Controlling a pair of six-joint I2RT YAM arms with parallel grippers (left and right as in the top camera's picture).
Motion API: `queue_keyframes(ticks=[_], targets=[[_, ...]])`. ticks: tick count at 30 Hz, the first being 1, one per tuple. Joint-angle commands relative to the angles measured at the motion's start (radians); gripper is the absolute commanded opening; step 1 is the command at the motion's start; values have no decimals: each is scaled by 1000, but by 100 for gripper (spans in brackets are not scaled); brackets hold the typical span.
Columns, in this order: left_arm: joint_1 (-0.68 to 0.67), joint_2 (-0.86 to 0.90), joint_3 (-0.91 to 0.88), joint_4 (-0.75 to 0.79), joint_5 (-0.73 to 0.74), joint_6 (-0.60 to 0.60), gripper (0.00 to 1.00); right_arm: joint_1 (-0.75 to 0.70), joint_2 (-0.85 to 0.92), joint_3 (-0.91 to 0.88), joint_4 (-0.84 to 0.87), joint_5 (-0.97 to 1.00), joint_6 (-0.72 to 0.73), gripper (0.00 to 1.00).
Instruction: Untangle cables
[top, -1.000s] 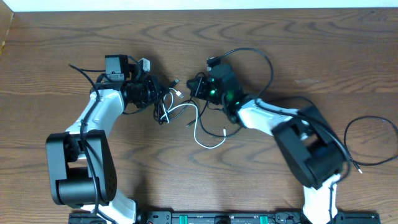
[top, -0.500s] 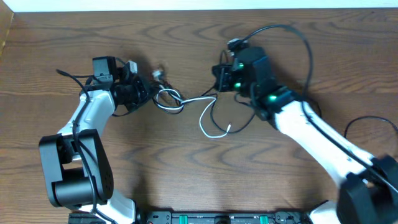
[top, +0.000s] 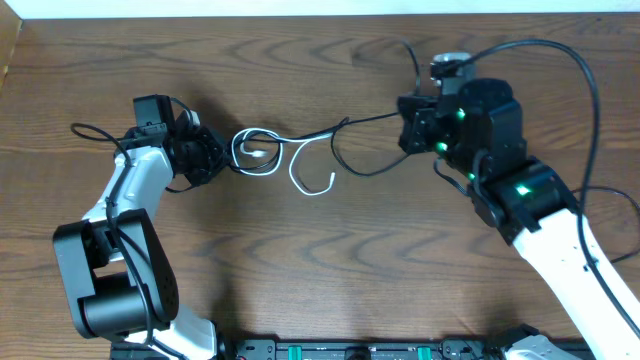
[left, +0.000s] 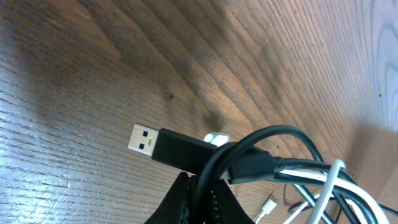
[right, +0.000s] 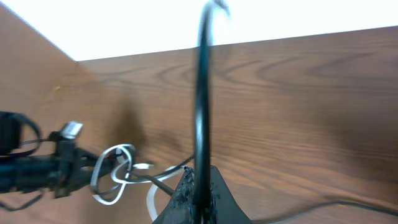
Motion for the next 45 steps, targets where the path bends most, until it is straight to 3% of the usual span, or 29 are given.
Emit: queue_keyframes(ticks=[1,5,9,11,19,27,37,40,45], targets=[[25,-13,-11,-3,-102,-18,8,-26,-56,10,-33,233,-58,1],[24,-13,-17,-3,-163,-48,10,-26,-58,10,-78,273,-87,1],[24,-13,-19,-3,-163,-51,39,-26,-43,10,-99,253,-98,1],[24,-13,-19,-3,-163,-51,59,-26,-34,10,-106,253,-98,1],[24,-13,-19,-3,-163,-51,84,-26,-24,10,-120,221,-135,1],[14,-13,-17,-6,28,-50,85,-25,-18,10,-129,174,-168,1],[-154,-13,0,-13,37,-51,84,-26,5,10,-131,185,-169,1],[-234,-13,33,-49,-19,-53,84,-26,19,10,-136,185,-169,1],[-365,-13,122,-185,-249,-93,84,-26,56,10,-143,185,-169,1]])
